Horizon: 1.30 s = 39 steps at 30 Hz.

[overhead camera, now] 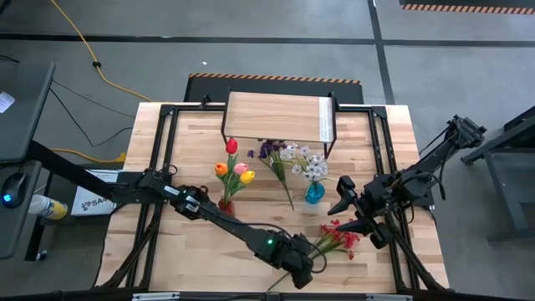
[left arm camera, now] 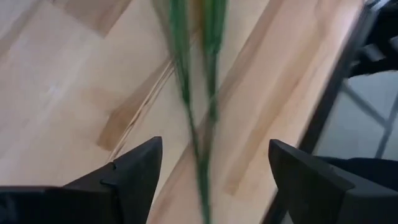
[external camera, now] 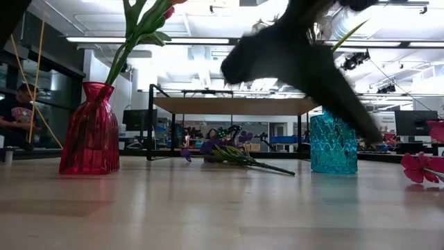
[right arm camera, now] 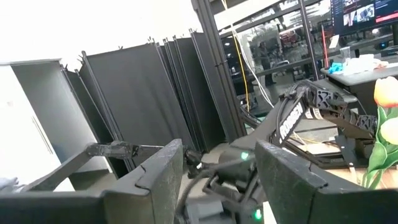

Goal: Pick and place flowers into a vace then onto a shelf
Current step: Put the red flowers into the blue vase

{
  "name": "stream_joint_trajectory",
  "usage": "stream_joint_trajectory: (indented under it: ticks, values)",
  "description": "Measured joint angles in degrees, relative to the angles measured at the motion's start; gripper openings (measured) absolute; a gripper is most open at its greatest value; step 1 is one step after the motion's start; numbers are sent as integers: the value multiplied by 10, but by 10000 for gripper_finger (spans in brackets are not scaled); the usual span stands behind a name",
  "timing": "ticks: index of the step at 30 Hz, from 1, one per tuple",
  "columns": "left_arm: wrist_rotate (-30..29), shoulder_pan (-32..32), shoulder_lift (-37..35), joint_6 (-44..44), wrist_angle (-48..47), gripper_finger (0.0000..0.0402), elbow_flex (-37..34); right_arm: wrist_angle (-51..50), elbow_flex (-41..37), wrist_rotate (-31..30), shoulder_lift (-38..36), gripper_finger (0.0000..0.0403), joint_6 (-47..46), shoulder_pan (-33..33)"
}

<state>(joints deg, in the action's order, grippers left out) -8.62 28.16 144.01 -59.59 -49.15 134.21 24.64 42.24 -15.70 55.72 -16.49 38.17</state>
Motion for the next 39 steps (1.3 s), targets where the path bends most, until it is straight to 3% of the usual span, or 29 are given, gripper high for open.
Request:
stream_joint_trajectory:
  ticks: [18,33,39]
  values:
    - [79,2,65,8,38,261,3,-10,0,-6,0,193,-1,0]
    - [71,2,79,25,17,70,0,-18,0,-14,0,193,0,0]
    - [80,2,80,24,37,41,0,-22,0,-24,0,193,0,0]
